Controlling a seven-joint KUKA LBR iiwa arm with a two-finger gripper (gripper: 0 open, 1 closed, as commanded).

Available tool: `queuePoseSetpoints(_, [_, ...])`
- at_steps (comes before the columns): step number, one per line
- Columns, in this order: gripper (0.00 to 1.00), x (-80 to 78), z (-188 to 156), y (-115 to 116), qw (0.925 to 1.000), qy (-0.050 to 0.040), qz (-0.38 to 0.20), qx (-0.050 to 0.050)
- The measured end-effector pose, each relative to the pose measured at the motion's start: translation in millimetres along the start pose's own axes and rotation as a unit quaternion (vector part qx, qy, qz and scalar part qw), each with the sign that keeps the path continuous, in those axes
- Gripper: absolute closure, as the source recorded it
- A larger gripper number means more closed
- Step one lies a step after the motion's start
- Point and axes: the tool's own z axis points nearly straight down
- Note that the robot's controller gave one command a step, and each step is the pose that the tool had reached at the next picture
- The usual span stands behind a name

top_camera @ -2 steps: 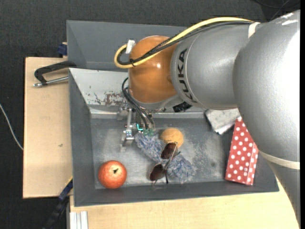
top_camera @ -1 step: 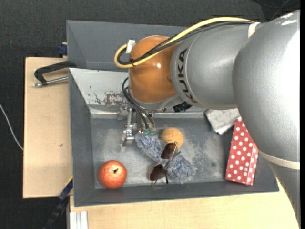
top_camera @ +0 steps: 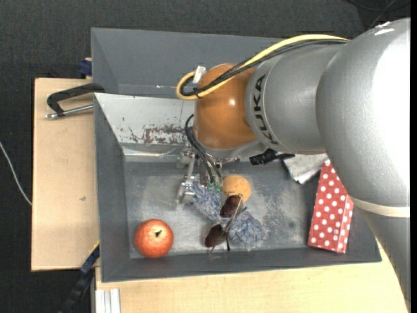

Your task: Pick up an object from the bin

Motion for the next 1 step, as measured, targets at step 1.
queuePoseSetpoints(1, [0.0, -9.0, -6.9, -35.5, 0.9999, 0.0006, 0.017, 0.002])
